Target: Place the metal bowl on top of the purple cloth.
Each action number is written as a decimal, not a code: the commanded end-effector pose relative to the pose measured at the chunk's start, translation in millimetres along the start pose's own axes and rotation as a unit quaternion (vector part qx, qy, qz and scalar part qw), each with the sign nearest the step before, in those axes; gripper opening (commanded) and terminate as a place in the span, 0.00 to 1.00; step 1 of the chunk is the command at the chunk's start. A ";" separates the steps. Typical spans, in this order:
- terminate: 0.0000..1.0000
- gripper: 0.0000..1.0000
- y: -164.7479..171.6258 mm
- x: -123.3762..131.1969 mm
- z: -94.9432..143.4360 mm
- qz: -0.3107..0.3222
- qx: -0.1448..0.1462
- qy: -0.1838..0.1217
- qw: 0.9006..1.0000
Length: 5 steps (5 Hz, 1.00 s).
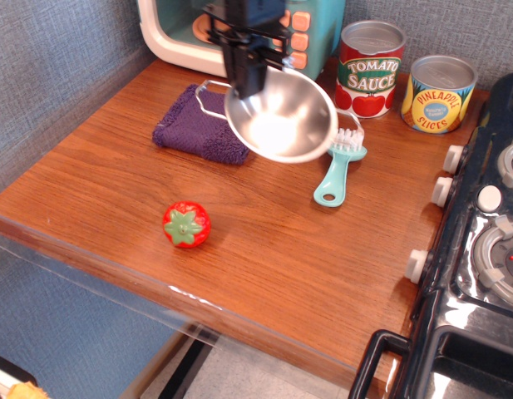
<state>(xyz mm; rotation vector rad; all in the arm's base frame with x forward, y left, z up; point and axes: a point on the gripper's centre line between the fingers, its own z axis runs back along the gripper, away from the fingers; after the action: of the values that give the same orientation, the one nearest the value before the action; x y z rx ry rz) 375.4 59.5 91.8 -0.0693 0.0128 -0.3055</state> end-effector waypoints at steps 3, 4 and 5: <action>0.00 0.00 74.6 -7.5 6.2 0.093 0.032 0.003 0.995; 0.00 0.00 85.5 -10.3 1.4 0.111 0.032 0.009 0.993; 0.00 0.00 92.3 -11.9 0.5 0.122 0.030 0.011 0.992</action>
<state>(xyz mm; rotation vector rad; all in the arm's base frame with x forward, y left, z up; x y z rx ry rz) 399.3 140.8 63.8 -0.0323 0.0829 -0.0659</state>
